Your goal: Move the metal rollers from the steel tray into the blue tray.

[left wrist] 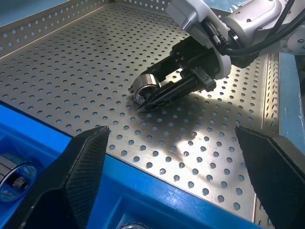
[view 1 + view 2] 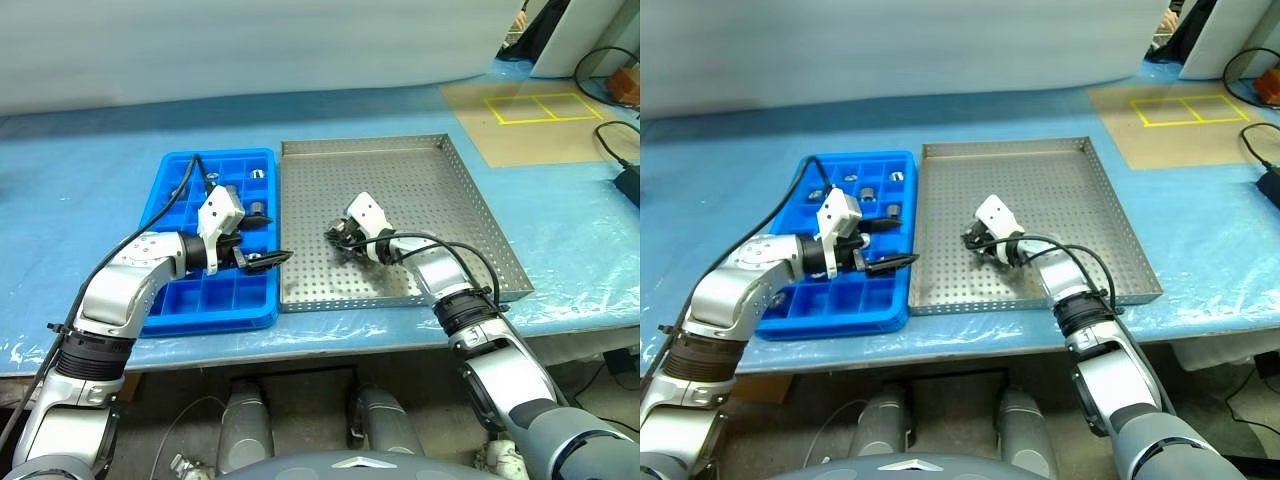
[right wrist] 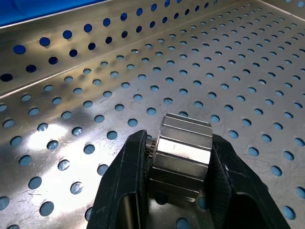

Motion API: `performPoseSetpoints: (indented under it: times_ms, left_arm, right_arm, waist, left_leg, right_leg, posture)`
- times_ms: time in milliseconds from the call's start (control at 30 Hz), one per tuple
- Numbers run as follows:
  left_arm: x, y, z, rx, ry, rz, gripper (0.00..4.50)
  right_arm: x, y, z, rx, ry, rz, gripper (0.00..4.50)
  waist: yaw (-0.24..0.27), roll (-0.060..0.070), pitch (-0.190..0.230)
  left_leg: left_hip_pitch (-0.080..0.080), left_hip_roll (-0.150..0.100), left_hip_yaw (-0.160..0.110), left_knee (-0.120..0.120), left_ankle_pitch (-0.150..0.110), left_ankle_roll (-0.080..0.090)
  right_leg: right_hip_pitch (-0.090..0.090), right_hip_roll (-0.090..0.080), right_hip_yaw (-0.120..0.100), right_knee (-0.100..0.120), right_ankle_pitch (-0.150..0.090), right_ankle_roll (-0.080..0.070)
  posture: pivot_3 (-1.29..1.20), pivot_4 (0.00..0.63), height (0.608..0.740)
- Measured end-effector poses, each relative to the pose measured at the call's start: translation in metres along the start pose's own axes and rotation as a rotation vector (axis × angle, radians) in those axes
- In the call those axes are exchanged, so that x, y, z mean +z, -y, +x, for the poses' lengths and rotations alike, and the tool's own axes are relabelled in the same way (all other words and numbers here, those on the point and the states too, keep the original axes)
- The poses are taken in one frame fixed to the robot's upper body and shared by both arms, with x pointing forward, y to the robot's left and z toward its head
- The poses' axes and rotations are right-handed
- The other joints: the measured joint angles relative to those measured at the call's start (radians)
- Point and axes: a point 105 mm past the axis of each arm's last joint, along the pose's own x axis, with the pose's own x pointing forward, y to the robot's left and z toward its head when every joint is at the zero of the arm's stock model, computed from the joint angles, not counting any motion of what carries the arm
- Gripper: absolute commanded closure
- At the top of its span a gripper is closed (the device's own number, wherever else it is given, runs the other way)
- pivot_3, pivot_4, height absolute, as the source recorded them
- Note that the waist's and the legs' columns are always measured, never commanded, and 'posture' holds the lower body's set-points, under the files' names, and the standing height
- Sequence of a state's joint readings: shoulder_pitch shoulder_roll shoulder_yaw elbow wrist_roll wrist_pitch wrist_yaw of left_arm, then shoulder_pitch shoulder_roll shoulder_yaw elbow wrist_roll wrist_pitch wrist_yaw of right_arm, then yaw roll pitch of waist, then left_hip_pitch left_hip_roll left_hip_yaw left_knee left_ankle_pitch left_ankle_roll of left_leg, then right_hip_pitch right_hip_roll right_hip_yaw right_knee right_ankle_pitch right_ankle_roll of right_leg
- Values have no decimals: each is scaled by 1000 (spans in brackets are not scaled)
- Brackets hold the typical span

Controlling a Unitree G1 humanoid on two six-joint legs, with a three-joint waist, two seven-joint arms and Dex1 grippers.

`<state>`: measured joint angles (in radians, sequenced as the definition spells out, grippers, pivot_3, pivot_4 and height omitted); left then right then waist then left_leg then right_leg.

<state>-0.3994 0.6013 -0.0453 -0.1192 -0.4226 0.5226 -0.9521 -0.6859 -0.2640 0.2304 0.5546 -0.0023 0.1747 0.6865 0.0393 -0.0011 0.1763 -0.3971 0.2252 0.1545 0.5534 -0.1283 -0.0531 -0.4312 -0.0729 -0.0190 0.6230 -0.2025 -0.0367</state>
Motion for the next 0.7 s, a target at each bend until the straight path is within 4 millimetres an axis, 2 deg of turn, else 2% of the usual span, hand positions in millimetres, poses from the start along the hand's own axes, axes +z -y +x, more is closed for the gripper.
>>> performPoseSetpoints:
  times_ms: [300, 400, 533, 600, 700]
  left_arm:
    - [-2, -2, -1, 4, -3, 0, 0]
    - [1, -5, -7, 12, -4, 19, 0]
    - [16, -21, -25, 82, -14, 110, 0]
    - [22, -28, -37, 122, -9, 134, 0]
    - [21, -32, -55, 165, -22, 137, 0]
  right_arm:
    - [3, -3, 0, 27, 4, -5, 3309]
    - [29, -11, -3, 90, 70, -32, 3309]
    - [71, -21, 0, 166, 171, -72, 3309]
    - [84, -26, 1, 210, 195, -95, 3309]
    - [98, -43, 4, 317, 221, -118, 3309]
  waist:
    - [0, 0, 0]
    - [-1, 0, 0]
    - [-1, 0, 0]
    - [3, 0, 0]
    - [6, 0, 0]
  left_leg:
    - [0, 0, 0, 0, 0, 0]
    - [-1, 0, 0, -1, 0, 0]
    - [-1, 0, 0, -1, 0, 0]
    - [-2, 0, 0, -1, 0, 0]
    - [-3, 0, 0, -2, 0, 0]
  right_leg:
    - [0, 0, 0, 0, 0, 0]
    - [-2, 0, 0, 0, 0, 0]
    - [-3, 0, 0, 0, 0, 0]
    - [-3, 0, 0, 0, 0, 0]
    - [-3, 0, -1, -1, 0, 0]
  posture:
    - [-114, 150, 740]
    - [-106, 150, 740]
    - [-45, 150, 740]
    - [-7, 150, 740]
    - [35, 150, 740]
